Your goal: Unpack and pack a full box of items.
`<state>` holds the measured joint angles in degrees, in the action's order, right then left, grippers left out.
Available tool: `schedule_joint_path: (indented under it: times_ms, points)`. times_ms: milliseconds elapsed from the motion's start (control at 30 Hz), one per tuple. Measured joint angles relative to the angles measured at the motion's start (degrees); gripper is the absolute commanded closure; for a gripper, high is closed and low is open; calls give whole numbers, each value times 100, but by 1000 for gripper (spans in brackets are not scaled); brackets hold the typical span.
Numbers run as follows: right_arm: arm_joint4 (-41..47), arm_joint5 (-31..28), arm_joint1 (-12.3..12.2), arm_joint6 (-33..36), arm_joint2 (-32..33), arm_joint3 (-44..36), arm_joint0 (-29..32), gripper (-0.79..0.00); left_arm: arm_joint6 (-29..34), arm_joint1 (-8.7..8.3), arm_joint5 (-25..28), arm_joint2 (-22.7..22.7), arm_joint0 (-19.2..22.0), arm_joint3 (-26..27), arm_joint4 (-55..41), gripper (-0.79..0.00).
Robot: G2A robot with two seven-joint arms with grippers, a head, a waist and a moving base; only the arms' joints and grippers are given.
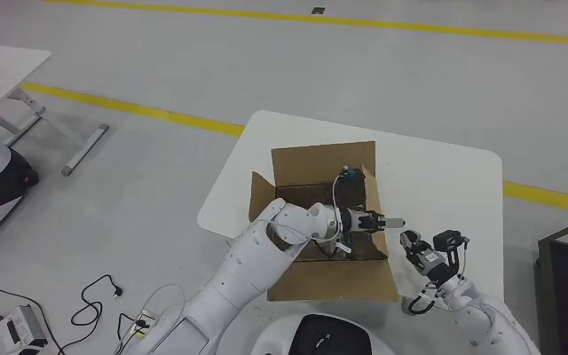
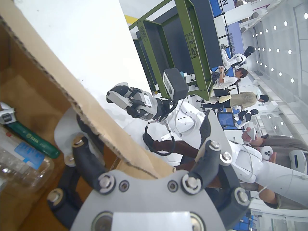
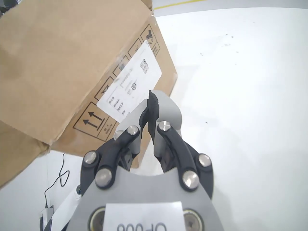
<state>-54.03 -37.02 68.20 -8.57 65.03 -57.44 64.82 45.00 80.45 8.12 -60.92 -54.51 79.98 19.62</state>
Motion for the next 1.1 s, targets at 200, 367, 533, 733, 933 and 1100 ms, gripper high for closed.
schedule_joint_path:
  times_ms: [200, 367, 533, 733, 933, 1100]
  points:
    - [-68, 186, -267, -35, 865, -814, 871, 0, -213, 160, -30, 564, 450, -231, -103, -785]
    - [139, 262, -408, 111, 1509, -1444, 1504, -52, -338, 325, 69, 1143, 909, -744, 122, -785]
    - [318, 279, -464, 249, 1813, -1812, 1908, -203, -519, 502, 67, 1609, 1249, -1353, 285, -785]
    - [389, 345, -482, 367, 1930, -1924, 2123, -329, -777, 685, 1, 1957, 1437, -1899, 343, -785]
    - [443, 315, -486, 437, 1967, -1950, 2109, -369, -905, 778, 39, 2018, 1584, -2106, 347, -785]
    - [973, -55, -457, 435, 1900, -1882, 2007, -449, -910, 717, 142, 1757, 1586, -1941, 330, -785]
